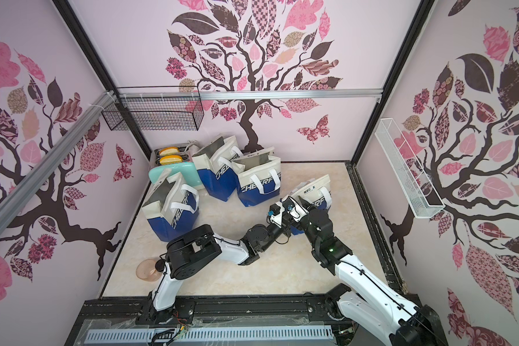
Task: Open the takeout bag
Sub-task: Open the takeout bag at the center of the board.
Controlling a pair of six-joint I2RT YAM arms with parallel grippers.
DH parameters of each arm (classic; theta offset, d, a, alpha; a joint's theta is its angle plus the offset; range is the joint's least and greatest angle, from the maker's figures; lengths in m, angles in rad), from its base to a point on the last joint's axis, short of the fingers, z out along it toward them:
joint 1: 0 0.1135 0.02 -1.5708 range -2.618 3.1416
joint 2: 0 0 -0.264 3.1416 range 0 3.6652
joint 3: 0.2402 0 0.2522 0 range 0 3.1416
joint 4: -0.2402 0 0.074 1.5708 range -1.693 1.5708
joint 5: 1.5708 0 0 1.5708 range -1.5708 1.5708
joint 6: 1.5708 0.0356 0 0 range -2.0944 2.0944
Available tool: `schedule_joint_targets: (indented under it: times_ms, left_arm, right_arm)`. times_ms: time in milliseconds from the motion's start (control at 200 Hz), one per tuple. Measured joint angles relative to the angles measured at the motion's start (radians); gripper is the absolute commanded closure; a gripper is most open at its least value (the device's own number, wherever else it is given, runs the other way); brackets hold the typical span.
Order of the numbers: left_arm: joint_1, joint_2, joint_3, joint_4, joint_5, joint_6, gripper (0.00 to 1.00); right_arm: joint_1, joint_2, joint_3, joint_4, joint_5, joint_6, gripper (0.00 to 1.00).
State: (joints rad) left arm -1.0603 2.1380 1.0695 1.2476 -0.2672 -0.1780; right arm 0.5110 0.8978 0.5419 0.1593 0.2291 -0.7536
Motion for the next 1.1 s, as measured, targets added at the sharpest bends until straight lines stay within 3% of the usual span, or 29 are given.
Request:
schedule_joint_targets:
  times_ms: [70, 160, 305, 520, 790, 1100]
  left_arm:
    - [0.0, 0.0, 0.0, 0.0, -0.002, 0.002, 1.0]
    - [0.0, 0.0, 0.0, 0.0, -0.003, 0.004, 1.0]
    - [0.001, -0.002, 0.0, 0.0, -0.014, 0.007, 1.0]
    - [0.002, -0.017, -0.018, 0.008, -0.044, 0.007, 1.0]
    - [0.001, -0.031, -0.055, 0.022, -0.063, -0.013, 1.0]
    - [0.002, -0.045, -0.077, 0.045, -0.087, -0.063, 1.0]
  right_arm:
    - [0.004, 0.011, 0.0, 0.008, 0.002, -0.003, 0.59]
    - [0.01, 0.023, 0.0, 0.014, 0.005, -0.014, 0.68]
    - [0.029, 0.047, 0.009, 0.014, 0.006, -0.016, 1.0]
    - [0.059, 0.066, 0.04, 0.005, 0.04, -0.015, 1.0]
    - [0.094, 0.052, 0.1, -0.061, 0.201, 0.0, 1.0]
    - [0.111, 0.033, 0.17, -0.177, 0.262, 0.024, 1.0]
